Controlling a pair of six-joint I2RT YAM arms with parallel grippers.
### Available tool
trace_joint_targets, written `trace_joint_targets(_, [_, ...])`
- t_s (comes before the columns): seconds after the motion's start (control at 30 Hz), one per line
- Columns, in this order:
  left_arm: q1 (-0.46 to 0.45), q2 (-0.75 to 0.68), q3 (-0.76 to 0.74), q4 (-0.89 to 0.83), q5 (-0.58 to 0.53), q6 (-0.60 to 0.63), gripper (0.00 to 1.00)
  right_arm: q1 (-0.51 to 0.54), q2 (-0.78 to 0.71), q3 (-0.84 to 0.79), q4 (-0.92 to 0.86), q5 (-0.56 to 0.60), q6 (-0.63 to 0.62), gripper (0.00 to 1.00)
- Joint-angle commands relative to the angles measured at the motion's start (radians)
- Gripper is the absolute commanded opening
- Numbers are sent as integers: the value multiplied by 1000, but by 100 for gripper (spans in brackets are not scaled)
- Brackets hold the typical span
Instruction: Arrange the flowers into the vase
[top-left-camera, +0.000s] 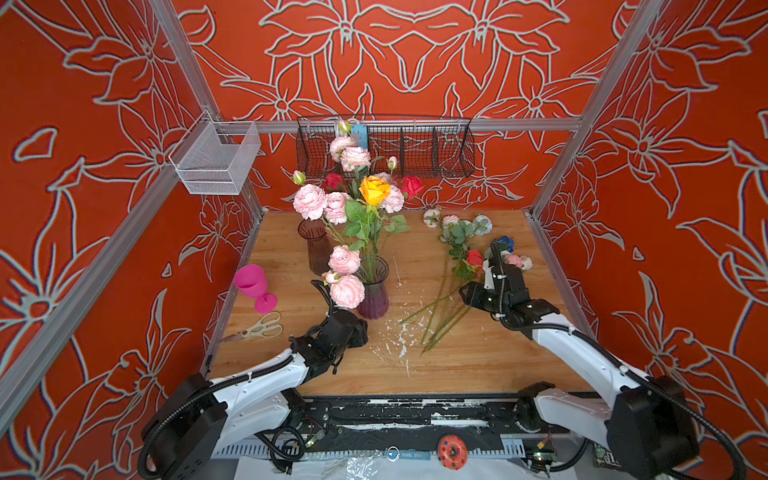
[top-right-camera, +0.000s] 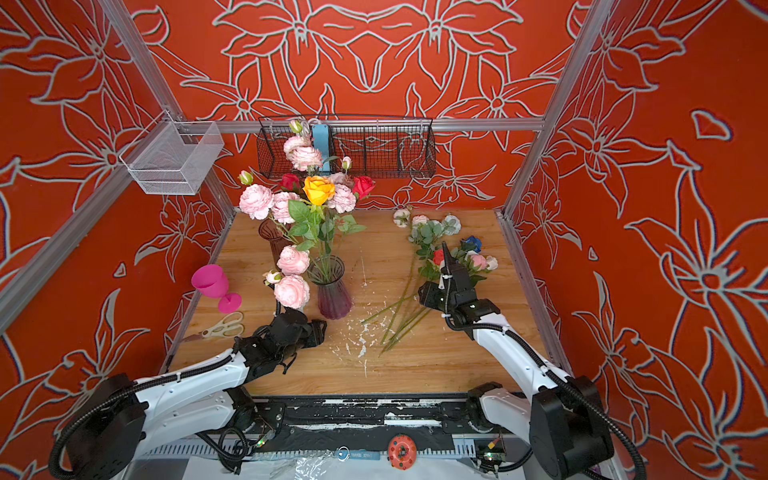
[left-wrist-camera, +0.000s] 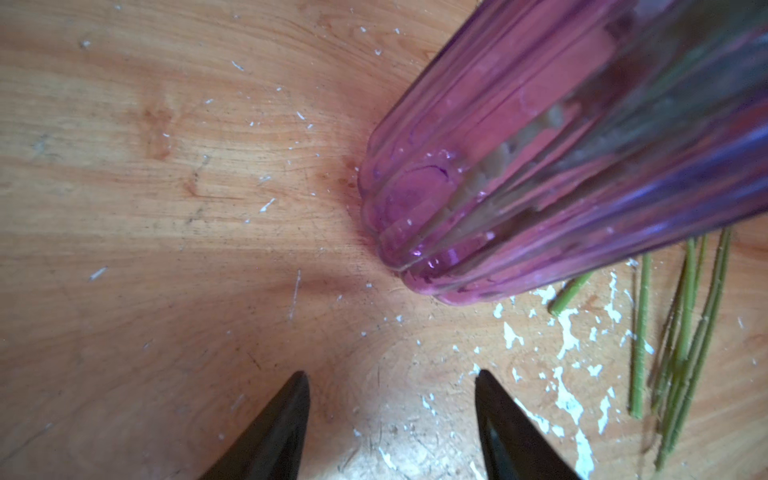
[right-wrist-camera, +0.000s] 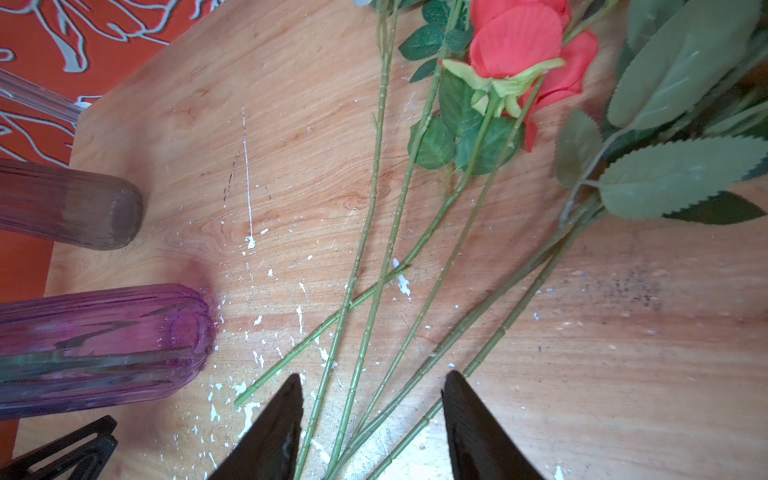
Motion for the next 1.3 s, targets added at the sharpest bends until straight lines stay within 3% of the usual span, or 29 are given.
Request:
trace_joint_targets(0.0, [-3, 16, 8, 11, -25, -49, 67, -7, -13, -5, 13, 12, 24, 56])
trace_joint_targets(0.13, [-3, 21, 30, -10, -3, -110, 73, -8, 24, 18, -17, -4, 12, 56])
trace_joint_targets(0.5, [-1, 92, 84, -63, 34, -136, 78, -8, 26, 29, -37, 9, -3, 56])
trace_joint_targets(0.87, [-1, 160, 111, -53, 63, -144, 79, -8, 40, 51, -78, 61, -4, 56])
trace_joint_targets(1.27, [-1, 142, 91, -45, 50, -131, 79, -7, 55, 30, -32, 78, 5, 54])
